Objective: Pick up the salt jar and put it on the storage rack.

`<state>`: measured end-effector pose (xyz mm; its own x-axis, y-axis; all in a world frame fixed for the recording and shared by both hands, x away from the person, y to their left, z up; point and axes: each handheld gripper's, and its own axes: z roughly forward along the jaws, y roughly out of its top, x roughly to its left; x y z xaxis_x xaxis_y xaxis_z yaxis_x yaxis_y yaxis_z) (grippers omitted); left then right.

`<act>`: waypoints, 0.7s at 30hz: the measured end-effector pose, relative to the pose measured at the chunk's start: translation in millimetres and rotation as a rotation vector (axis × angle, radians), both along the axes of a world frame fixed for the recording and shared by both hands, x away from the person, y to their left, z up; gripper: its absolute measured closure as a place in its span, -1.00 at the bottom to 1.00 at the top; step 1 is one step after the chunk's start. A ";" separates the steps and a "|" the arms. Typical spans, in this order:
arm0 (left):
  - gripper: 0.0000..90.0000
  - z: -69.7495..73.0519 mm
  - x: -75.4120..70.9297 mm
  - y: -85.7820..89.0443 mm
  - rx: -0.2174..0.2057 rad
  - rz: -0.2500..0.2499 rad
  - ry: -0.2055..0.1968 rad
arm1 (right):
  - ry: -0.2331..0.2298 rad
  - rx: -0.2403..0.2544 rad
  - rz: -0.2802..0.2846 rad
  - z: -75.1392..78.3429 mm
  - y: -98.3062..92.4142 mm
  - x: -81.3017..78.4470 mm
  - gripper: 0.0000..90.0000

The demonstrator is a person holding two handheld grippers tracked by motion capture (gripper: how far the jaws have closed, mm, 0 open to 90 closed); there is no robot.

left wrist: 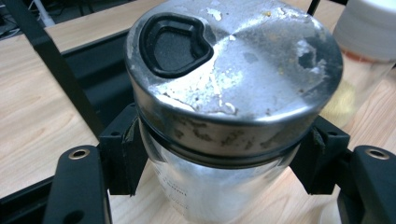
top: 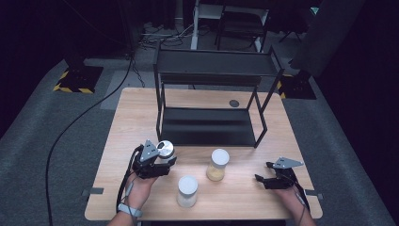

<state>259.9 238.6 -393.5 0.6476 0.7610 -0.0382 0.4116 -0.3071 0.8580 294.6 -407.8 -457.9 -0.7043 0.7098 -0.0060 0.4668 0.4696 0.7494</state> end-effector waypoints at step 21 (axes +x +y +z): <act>-0.33 31.3 42.3 -20.0 -0.046 -0.025 0.002 | 0.000 0.000 -0.002 -0.1 0.0 0.0 -0.57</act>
